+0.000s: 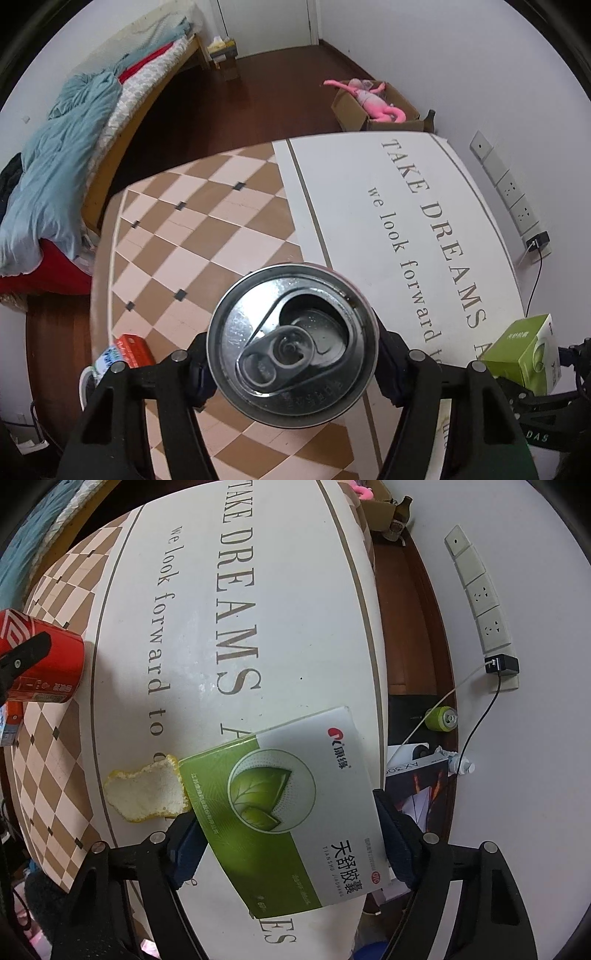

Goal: Collect trash
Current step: 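Grasp the red cola can with the left tool while the right tool grasps the green medicine box, then carry the can and green box over the trash bin and open both tools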

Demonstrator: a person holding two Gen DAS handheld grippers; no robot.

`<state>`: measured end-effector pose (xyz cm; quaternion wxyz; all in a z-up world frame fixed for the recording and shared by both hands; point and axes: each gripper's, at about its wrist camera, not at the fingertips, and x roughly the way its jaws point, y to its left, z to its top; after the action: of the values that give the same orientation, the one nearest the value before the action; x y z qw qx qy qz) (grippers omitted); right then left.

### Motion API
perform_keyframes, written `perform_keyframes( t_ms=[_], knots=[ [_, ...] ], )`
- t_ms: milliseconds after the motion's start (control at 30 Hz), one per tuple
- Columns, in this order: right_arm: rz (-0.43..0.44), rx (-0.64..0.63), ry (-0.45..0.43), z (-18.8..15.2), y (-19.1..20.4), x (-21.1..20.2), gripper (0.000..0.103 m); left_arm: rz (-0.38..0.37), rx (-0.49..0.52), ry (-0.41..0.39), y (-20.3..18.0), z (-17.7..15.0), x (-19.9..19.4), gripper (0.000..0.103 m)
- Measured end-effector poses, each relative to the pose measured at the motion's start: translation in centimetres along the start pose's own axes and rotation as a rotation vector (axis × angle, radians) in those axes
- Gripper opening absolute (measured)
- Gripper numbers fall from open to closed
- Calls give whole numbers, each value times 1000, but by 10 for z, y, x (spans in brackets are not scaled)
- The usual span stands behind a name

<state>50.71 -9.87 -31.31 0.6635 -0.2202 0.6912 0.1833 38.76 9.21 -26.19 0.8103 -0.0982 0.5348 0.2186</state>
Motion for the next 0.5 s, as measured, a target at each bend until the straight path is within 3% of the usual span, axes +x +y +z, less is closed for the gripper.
perform_keyframes(
  t_ms=[267, 500],
  knots=[
    [14, 26, -110, -17, 5, -37, 81, 0, -18, -97, 25, -17, -58, 64],
    [61, 12, -250, -41, 42, -93, 80, 18, -72, -189, 75, -39, -122, 64]
  ],
)
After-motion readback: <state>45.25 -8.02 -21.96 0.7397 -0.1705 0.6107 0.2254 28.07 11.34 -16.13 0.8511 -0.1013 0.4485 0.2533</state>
